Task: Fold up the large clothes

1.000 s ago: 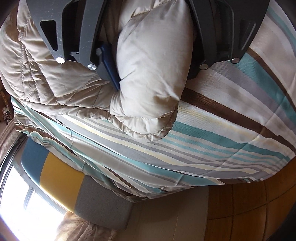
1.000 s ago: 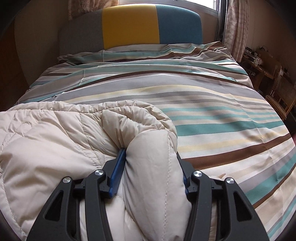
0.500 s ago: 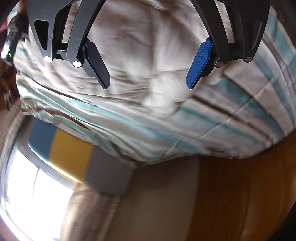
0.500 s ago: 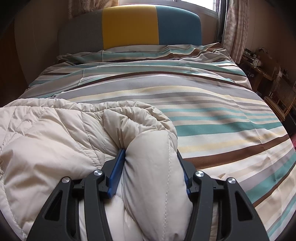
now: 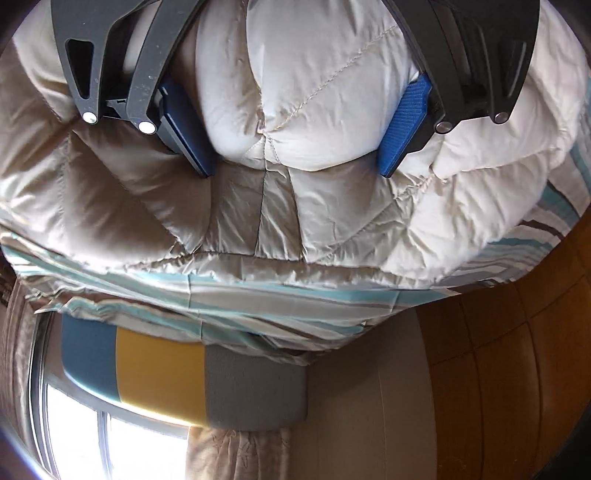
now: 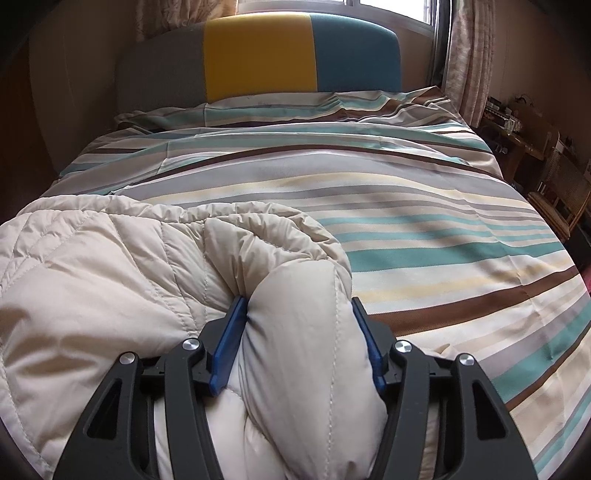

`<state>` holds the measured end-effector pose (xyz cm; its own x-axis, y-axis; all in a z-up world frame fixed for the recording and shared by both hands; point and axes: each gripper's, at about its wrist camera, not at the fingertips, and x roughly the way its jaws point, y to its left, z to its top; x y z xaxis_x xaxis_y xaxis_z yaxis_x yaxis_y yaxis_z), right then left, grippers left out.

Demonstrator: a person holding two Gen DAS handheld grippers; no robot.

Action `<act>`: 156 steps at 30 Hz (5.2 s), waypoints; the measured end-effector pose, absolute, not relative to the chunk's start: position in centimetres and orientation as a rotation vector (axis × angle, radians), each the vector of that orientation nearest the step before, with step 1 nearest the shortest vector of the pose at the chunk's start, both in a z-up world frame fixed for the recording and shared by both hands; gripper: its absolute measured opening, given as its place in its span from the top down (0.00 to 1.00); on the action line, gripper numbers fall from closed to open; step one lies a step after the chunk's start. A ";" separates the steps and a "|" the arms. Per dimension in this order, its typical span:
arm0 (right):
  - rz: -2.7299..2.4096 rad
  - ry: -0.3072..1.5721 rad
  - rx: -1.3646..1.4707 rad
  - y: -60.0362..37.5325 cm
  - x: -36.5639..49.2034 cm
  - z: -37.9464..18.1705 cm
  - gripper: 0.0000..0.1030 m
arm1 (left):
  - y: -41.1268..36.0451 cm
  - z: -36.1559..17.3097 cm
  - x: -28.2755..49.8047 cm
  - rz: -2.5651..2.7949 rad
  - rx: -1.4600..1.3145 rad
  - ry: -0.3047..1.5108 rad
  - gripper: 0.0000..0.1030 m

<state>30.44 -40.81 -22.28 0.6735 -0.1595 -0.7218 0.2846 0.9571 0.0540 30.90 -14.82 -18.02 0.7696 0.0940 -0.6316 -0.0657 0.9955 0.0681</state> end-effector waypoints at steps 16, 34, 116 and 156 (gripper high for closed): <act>-0.140 0.564 0.288 -37.0 24.8 -13.8 0.40 | -15.4 -18.7 31.9 0.098 0.065 0.725 0.10; -0.078 0.687 0.124 -28.5 32.2 -21.0 0.40 | -15.5 -18.5 31.4 0.100 0.058 0.723 0.09; -0.087 0.664 0.211 -32.8 17.6 -15.4 0.19 | 1.5 -16.0 18.3 0.124 -0.329 0.790 0.03; 0.164 0.738 0.025 -22.4 18.8 -21.9 0.84 | 1.8 -20.0 16.5 -0.036 -0.816 0.653 0.21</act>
